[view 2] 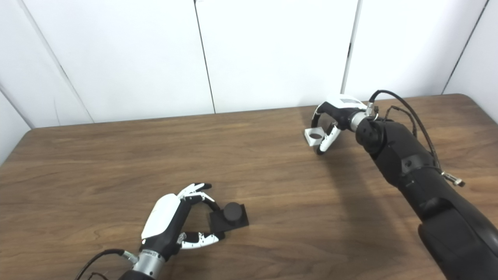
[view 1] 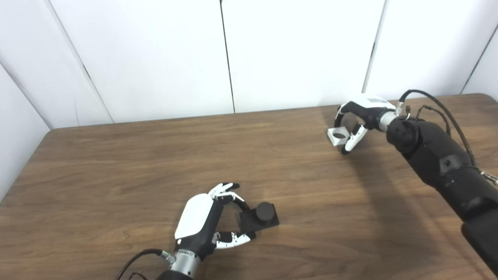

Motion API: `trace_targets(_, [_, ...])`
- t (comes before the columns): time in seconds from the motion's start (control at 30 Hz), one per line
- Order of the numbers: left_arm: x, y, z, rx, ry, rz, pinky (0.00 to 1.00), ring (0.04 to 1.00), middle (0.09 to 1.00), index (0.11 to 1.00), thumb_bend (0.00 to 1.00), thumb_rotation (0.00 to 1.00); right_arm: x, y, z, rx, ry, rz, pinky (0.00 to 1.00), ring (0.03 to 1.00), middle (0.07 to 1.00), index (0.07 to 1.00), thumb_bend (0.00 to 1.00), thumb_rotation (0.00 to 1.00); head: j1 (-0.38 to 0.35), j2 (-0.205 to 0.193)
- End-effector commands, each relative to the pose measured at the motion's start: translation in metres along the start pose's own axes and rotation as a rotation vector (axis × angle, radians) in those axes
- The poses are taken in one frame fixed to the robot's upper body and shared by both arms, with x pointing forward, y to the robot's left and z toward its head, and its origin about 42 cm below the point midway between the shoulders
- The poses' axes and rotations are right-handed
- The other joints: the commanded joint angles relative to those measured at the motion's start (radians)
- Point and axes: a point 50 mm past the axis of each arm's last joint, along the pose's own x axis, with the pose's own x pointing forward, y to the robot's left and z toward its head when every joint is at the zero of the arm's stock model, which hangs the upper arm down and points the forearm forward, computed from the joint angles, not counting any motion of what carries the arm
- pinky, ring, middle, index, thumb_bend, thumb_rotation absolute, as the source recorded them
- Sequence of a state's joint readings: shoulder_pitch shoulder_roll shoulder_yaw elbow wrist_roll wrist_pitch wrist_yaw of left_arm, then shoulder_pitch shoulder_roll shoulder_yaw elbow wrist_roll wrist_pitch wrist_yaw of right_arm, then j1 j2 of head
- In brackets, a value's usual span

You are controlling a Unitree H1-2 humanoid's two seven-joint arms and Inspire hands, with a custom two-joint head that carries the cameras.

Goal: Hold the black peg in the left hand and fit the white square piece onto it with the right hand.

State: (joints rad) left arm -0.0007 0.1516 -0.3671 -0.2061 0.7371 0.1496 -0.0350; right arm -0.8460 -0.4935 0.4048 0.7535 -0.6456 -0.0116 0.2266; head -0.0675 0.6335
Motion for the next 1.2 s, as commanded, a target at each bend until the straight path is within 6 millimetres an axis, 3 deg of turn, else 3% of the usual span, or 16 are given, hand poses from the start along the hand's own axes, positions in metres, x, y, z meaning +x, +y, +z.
trace_targets(0.0, [-0.008, -0.018, -0.006, 0.012, 0.036, -0.096, 0.80, 0.917, 0.868, 0.492, 0.50, 0.08, 0.004, -0.029, 0.009, 0.000, -0.041, -0.091, 0.85, 0.933, 0.883, 0.494, 0.53, 0.14, 0.003, 0.003])
trace_targets(0.87, [-0.010, -0.019, -0.005, 0.010, 0.040, -0.097, 0.80, 0.913, 0.867, 0.492, 0.50, 0.08, -0.004, -0.019, 0.007, 0.013, -0.085, -0.114, 0.81, 0.918, 0.864, 0.490, 0.52, 0.14, 0.002, 0.015])
trace_targets(1.17, [-0.010, -0.019, -0.004, 0.008, 0.055, -0.106, 0.81, 0.918, 0.867, 0.493, 0.50, 0.08, -0.019, -0.026, 0.015, 0.009, -0.137, -0.145, 0.87, 0.941, 0.879, 0.491, 0.52, 0.14, 0.005, 0.021])
